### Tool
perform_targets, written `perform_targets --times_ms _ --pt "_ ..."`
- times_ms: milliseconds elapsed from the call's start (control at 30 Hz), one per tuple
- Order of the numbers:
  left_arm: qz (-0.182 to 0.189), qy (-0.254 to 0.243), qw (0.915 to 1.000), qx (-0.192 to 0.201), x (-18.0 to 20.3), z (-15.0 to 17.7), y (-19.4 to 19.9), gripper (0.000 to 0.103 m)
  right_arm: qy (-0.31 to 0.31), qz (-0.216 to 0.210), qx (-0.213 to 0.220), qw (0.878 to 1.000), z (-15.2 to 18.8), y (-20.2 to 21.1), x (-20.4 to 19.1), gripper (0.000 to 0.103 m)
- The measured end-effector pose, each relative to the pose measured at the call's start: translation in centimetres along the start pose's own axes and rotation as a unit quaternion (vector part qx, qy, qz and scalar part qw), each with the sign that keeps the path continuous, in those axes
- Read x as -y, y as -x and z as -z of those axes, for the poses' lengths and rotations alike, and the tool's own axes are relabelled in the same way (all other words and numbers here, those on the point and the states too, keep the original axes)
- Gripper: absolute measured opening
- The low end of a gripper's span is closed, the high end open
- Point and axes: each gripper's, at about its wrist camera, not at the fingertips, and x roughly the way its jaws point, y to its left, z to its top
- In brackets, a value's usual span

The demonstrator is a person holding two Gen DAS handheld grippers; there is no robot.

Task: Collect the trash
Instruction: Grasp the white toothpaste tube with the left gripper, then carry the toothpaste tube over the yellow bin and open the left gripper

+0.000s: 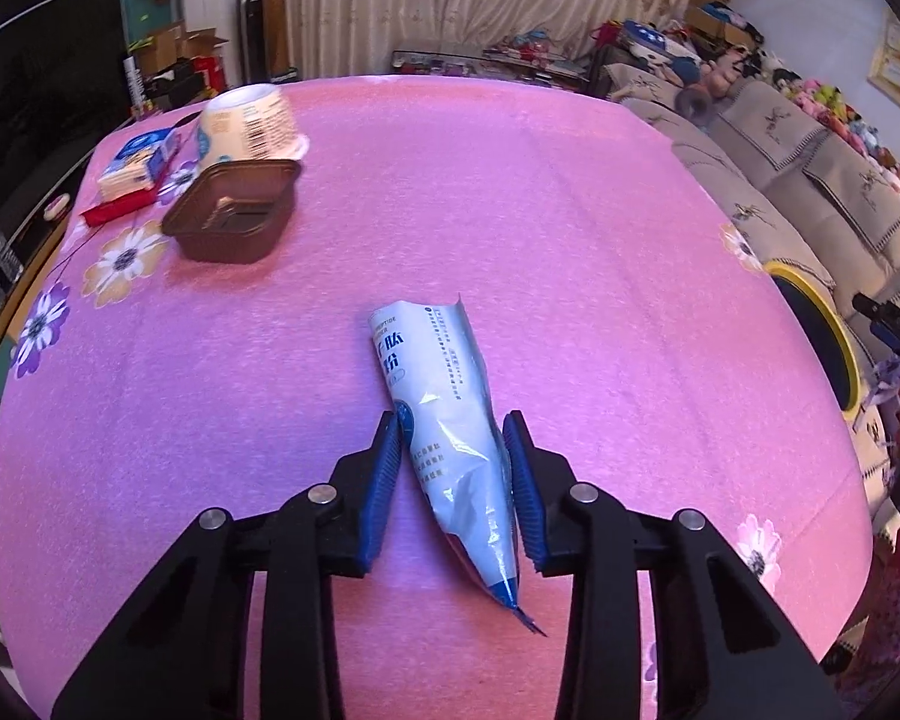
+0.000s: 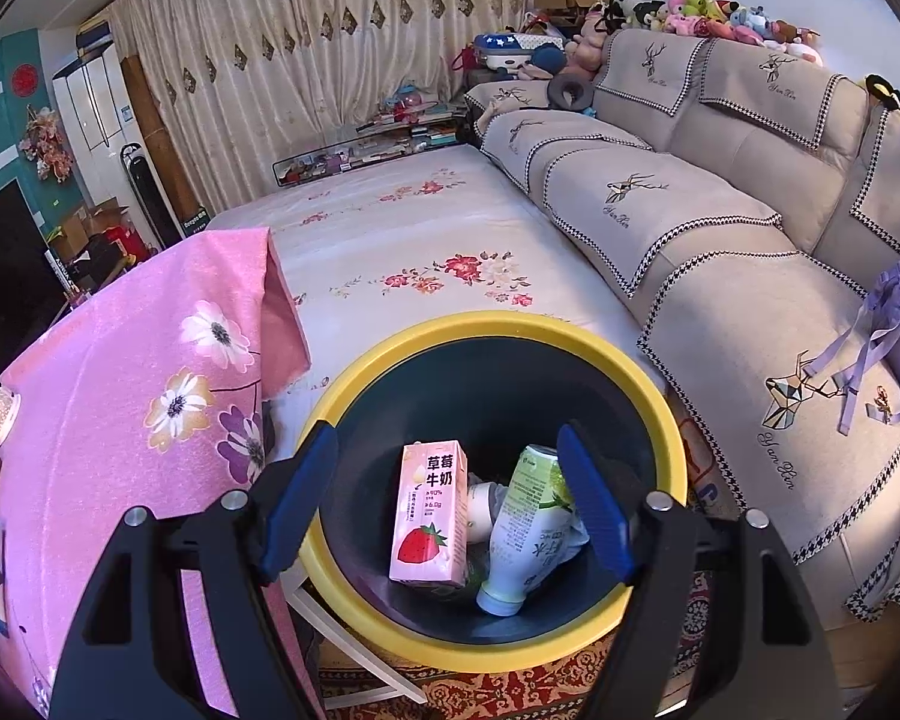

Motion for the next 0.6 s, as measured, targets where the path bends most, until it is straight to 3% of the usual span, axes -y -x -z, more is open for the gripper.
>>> perform_targets --times_ms 300,600 --pt "0.067 -0.069 0.9950 0.027 7.0 -2.3 1.2 0.035 -0.012 -0.004 0.016 1.000 0.1 1.7 1.6 0.072" --pt "0.148 -0.176 0.9721 0.044 19.1 -6.5 1.3 0.035 -0.028 0.000 0.028 0.999 0.6 3.5 5.0 0.072"
